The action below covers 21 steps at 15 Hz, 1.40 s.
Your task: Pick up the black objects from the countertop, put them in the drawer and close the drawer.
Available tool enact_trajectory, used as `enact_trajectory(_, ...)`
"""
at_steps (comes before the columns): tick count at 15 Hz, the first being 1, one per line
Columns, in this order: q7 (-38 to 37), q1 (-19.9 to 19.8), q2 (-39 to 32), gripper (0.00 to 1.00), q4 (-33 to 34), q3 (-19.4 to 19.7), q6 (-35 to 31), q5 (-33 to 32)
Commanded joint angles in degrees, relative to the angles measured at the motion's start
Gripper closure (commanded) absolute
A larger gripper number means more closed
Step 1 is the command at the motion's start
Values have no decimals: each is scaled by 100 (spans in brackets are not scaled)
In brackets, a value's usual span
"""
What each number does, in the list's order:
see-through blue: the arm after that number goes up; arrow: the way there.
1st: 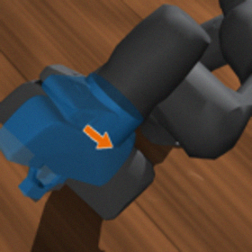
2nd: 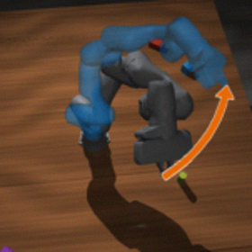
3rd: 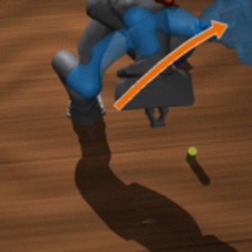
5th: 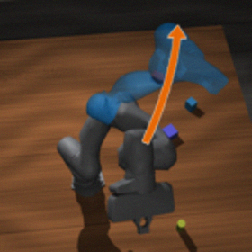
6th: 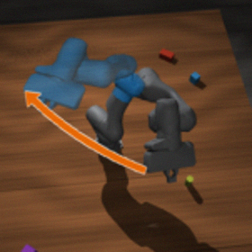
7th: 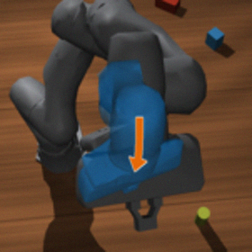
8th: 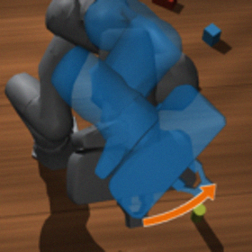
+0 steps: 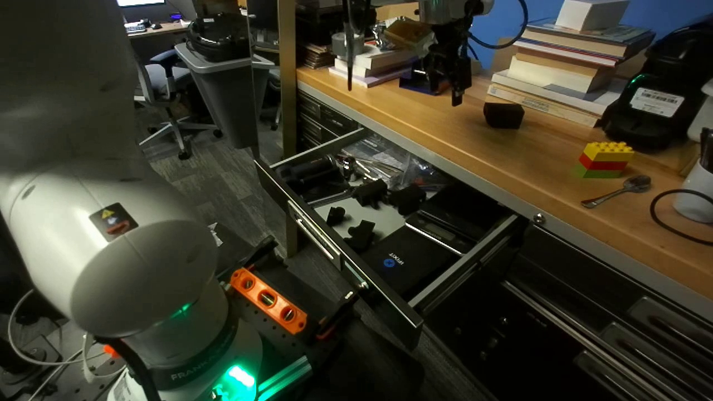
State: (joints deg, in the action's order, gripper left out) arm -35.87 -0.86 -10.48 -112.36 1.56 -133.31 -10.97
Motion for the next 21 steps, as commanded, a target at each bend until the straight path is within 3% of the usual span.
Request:
enact_trajectory(1, -883, 183, -792, 0, 1107, 250, 415, 22)
enact_trajectory(9, -1902, 256, -1725, 0, 2214, 692, 619, 47)
enact_trajectory(15, -2372, 273, -1966, 0, 2547, 905, 664, 13)
enact_trajectory(21, -2421, 194, -2095, 0, 2809, 871, 926, 95)
